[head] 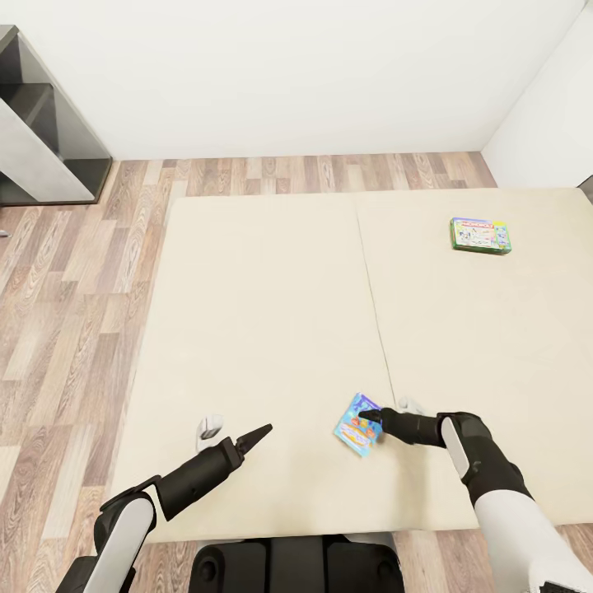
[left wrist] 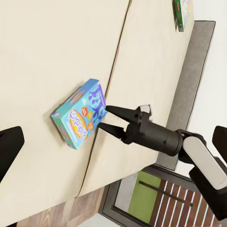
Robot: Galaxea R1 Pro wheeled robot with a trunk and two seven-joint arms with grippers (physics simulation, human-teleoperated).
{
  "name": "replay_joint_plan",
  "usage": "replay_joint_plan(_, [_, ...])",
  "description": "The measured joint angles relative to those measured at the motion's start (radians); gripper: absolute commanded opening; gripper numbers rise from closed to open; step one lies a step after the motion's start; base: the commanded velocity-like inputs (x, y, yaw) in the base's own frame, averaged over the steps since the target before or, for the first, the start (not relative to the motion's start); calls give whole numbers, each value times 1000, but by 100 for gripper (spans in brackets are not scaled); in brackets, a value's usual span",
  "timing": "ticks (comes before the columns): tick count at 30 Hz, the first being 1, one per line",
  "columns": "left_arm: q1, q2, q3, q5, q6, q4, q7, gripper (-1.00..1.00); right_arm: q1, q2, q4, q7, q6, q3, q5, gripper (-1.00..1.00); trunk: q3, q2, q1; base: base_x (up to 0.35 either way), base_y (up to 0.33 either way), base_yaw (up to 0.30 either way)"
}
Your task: Put all the toys in the child's room - the three board games (two on the bed and one on the table), the two jigsaw puzzles on the table, and the tennis ball on the table - inside the toy box on the table in the child's room.
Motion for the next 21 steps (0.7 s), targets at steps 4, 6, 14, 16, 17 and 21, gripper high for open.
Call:
replay_joint_plan(4, [0, 0, 0, 0, 0, 0, 0, 100, -8, 8, 0, 1, 0, 1, 0, 100, 0, 0, 0, 0, 0, 0])
replay_joint_plan(6, [0, 0, 0, 0, 0, 0, 0, 100, -10, 11, 0, 1, 0, 1, 0, 100, 0, 0, 0, 0, 0, 0])
replay_joint_plan(14, [0, 0, 0, 0, 0, 0, 0, 100, -15, 22, 1, 3, 0, 4, 2, 100, 0, 0, 0, 0, 0, 0])
replay_joint_plan(16, [0, 0, 1, 0, 0, 0, 0, 100, -16, 25, 1, 4, 0, 5, 2, 100, 0, 0, 0, 0, 0, 0])
replay_joint_plan(17, [0, 0, 1, 0, 0, 0, 0, 100, -16, 25, 1, 4, 0, 5, 2, 100, 0, 0, 0, 0, 0, 0])
replay_joint_plan(21, [0, 1, 1, 0, 0, 0, 0, 100, -17, 36, 1, 5, -1, 6, 3, 100, 0, 0, 0, 0, 0, 0])
